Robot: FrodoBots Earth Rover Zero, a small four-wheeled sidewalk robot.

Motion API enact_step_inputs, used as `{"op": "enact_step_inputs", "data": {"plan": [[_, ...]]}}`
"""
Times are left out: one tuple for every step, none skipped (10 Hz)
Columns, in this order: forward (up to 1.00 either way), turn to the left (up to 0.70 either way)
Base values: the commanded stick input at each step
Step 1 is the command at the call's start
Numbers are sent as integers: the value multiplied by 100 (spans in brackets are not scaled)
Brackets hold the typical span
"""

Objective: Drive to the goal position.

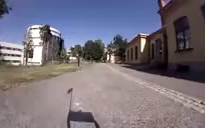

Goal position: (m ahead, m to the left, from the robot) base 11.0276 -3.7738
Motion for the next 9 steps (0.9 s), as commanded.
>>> {"op": "enact_step_inputs", "data": {"plan": [[70,0],[70,0],[70,-1],[70,-7],[70,-12],[70,-14],[70,-14],[70,-14],[70,-14]]}}
